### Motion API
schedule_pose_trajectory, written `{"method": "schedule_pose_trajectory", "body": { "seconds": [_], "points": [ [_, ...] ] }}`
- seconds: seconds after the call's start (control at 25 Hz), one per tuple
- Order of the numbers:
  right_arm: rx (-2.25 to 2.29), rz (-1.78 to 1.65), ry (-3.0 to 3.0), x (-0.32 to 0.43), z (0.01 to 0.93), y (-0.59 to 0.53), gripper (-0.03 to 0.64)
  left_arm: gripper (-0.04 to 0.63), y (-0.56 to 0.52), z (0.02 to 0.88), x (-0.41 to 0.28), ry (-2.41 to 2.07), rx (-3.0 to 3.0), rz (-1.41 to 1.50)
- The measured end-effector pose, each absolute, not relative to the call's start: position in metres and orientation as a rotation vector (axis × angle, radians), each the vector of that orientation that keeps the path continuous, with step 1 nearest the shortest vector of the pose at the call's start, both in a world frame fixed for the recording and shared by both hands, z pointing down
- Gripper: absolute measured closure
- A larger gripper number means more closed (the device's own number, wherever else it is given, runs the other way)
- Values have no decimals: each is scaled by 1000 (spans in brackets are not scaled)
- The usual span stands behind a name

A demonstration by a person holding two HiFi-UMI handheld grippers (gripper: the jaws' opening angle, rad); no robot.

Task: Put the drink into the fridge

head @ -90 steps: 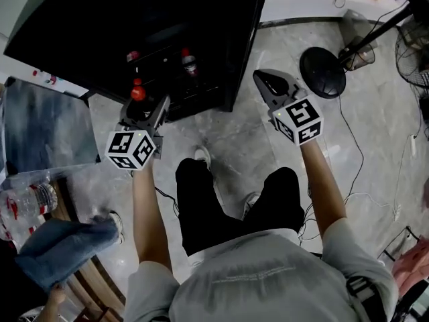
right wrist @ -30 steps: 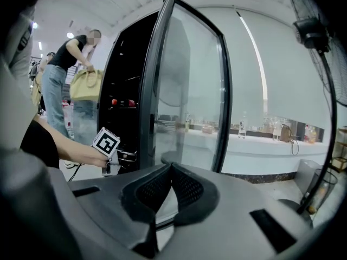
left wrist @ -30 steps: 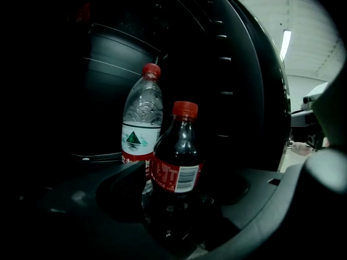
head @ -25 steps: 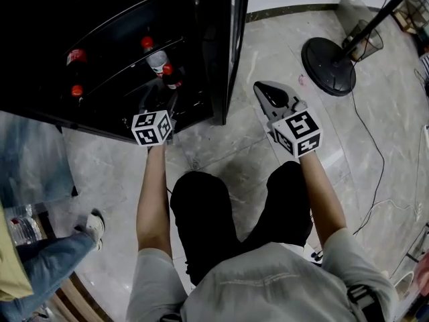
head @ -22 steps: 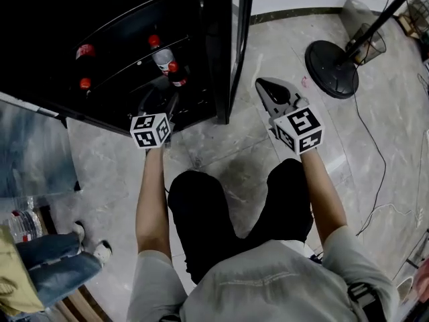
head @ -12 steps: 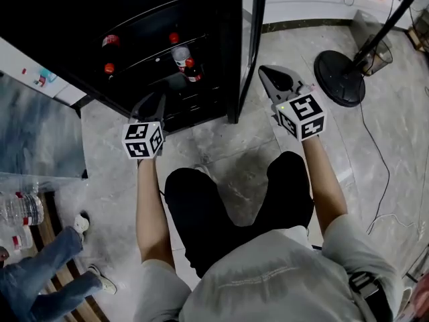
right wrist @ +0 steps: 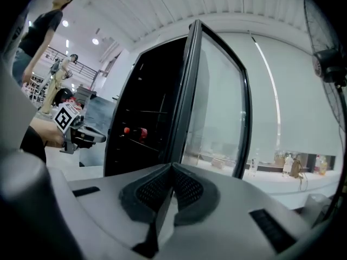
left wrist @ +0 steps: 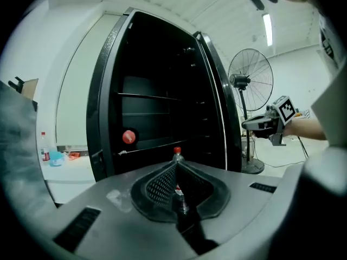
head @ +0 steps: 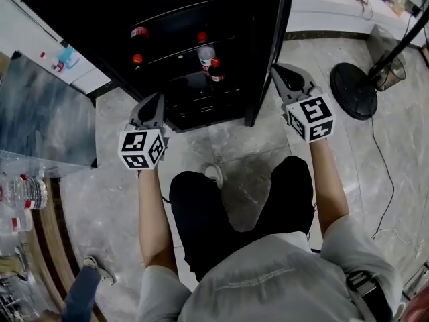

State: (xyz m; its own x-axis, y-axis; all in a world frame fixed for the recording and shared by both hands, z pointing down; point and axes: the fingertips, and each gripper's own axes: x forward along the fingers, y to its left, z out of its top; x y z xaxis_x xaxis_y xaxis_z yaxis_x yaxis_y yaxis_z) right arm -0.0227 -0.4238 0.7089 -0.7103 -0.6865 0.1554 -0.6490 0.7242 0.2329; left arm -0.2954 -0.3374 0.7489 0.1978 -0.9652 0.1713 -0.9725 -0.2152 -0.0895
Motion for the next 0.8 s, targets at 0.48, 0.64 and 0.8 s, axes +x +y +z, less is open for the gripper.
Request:
{"method": "schedule_pose_trajectory", "body": {
  "seconds": [0.48, 0.64, 0.8],
  "points": [
    [1074, -240, -2603, -2, 595, -414, 615, 583, -317, 641, -297, -1925, 2338, 304],
    [1080, -229, -2608, 7, 502, -404, 615, 583, -303, 559, -290, -1921, 2313, 306],
    [1089, -221, -2604, 16, 414, -389, 616, 583, -289, 470, -283, -1936, 2313, 320]
  ]
}}
